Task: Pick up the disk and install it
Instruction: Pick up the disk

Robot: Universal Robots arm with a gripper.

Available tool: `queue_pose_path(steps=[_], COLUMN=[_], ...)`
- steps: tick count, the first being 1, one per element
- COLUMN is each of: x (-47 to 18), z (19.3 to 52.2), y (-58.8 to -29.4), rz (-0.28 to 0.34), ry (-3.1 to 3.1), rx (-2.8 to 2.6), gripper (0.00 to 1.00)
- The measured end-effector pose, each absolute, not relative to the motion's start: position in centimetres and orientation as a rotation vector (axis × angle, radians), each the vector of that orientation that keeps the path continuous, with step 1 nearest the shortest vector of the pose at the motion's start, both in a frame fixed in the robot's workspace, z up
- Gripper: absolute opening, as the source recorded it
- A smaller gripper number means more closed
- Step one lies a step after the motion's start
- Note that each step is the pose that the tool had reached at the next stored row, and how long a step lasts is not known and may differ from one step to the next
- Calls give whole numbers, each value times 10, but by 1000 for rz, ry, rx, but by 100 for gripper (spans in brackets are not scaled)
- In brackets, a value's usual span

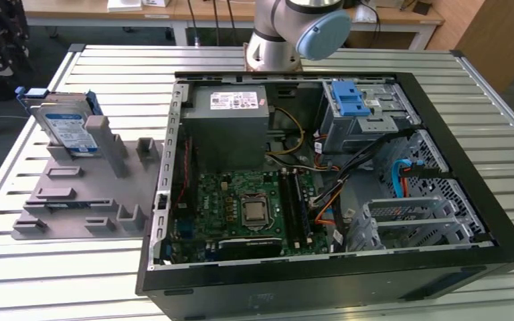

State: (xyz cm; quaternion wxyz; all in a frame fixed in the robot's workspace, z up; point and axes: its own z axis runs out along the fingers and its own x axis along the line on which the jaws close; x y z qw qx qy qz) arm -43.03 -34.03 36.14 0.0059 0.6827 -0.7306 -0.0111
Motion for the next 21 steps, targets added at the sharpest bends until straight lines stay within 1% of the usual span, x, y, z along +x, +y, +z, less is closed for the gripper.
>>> queue_pose_path(steps=[1, 3, 4, 6, 7, 8, 9, 10, 15, 21], x=[-430, -430, -430, -430, -430, -430, -430, -430, -430, -432], z=[361, 358, 357, 354, 352, 350, 348, 347, 342, 336], y=[-340, -339, -339, -339, -339, -339, -339, -339, -339, -337], rz=[-33, -27, -24, -21, -19, -18, -18, -18, -31, -31], ry=[-2286, -2284, -2283, -2283, -2283, -2283, -2284, -2284, -2290, -2290], rx=[2137, 2137, 2139, 2142, 2143, 2144, 2145, 2145, 2151, 2151], gripper=[35, 47, 47, 58, 58, 64, 64, 70, 70, 70])
